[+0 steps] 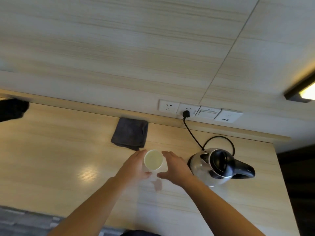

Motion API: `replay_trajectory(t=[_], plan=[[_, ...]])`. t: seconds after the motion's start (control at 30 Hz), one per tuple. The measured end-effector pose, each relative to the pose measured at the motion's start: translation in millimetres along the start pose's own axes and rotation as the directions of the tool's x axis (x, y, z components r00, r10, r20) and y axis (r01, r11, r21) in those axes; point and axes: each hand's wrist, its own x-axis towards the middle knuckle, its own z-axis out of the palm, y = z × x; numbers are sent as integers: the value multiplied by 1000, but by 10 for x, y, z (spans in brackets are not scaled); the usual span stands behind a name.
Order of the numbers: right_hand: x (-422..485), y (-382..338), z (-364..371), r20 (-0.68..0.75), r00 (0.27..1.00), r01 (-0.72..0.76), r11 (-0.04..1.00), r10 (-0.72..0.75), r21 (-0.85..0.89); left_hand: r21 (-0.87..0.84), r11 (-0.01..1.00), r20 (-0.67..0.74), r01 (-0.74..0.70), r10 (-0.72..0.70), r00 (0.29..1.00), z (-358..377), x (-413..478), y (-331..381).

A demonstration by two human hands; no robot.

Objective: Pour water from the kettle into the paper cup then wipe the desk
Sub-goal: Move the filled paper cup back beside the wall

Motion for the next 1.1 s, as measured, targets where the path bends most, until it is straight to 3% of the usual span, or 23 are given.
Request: replay_trajectory(t=[0.33,0.8,1.1], plan=[[156,-12,200,-83,989,-102,964,126,247,-93,994,47,-53,58,997,-22,219,-95],[628,37,-333,-170,968,-127,943,185,307,-83,994,44,-75,78,996,-391,1011,220],[1090,84,-611,-147,963,-158,917,225,367,-122,985,7,-119,121,993,-513,1487,223]])
